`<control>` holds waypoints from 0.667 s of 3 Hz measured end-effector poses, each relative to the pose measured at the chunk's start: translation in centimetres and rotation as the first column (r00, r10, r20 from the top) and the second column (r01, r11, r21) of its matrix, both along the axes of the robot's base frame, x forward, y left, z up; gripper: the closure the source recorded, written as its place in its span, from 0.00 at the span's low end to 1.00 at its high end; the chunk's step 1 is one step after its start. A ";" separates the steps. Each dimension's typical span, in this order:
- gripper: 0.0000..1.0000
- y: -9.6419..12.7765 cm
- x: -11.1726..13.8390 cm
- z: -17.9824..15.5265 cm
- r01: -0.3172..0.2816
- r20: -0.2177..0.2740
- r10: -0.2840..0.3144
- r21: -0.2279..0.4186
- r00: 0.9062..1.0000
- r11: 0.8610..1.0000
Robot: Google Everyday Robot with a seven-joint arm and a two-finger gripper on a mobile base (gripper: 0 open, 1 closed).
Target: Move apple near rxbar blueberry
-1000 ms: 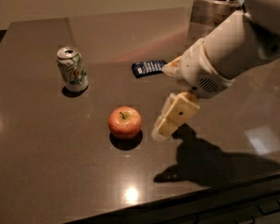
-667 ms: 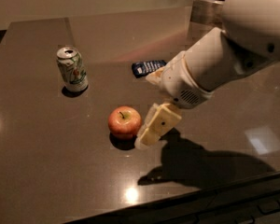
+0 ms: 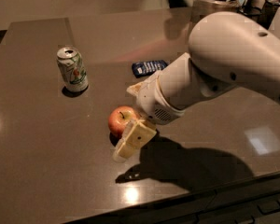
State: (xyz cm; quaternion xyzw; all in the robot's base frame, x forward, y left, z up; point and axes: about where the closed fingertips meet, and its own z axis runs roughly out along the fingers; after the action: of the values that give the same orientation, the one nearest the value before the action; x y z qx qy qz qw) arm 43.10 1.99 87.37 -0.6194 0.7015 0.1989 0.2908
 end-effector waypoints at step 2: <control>0.26 0.2 0.9 -1.7 0.026 -0.004 -0.026 -0.015 1.000 1.000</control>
Offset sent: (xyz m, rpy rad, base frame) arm 0.0143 -0.0002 -0.0278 -0.0208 0.0139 -0.0385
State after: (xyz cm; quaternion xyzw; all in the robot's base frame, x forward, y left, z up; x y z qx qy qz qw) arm 44.01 2.20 85.70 -0.6122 0.7116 0.1911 0.2870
